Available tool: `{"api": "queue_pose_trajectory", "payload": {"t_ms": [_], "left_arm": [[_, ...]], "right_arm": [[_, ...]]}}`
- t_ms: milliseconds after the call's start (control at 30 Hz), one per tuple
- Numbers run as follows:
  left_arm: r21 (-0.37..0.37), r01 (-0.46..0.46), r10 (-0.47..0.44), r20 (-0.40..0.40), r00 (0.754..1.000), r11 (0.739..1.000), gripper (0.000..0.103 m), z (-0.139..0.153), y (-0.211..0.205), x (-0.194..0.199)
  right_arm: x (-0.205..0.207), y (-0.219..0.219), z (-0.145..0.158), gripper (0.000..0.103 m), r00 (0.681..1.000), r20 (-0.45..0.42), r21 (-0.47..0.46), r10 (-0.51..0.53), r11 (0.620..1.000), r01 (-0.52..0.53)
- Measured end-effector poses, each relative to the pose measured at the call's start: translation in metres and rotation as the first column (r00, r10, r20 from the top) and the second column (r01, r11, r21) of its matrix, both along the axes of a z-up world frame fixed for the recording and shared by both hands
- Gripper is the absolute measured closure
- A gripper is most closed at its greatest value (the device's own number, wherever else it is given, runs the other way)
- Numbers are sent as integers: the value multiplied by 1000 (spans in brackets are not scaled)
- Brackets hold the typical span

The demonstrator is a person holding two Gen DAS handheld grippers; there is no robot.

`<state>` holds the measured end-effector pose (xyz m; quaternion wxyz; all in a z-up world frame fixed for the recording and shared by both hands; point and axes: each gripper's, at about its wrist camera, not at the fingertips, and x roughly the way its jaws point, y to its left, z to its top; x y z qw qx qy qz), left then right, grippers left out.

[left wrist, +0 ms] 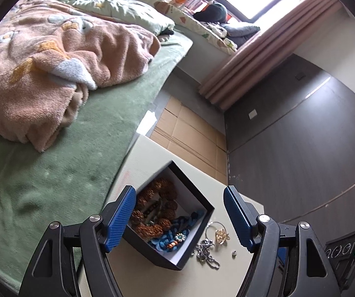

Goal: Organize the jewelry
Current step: 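Lift the brown bead bracelet with the right gripper and drop it into the black box, then reach the left gripper to the silver chain necklace and grasp it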

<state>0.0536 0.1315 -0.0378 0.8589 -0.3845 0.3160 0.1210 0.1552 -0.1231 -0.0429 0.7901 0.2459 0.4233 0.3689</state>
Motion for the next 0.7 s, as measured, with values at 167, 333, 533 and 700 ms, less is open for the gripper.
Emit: {"api": "queue_pose_trajectory", "payload": {"t_ms": [167,333,533,700], "left_arm": [[57,87,-86,-17,996,995,29,2,-31,10],[146,231,-224,-63,973,962,29,1,-73,24],[219,360,-332,-152,931,907,29,-7,-111,36],[215,406,-368,-195,909,888,34,-18,-130,43]], "right_arm": [[4,-23,-4,52,999,-34,-31,-42,999,41],[9,-43,-11,51,993,-85,-62,-84,995,79],[12,-67,-19,20,981,-136,-69,-136,989,127],[16,-82,-28,21,968,-178,-109,-174,982,157]]}}
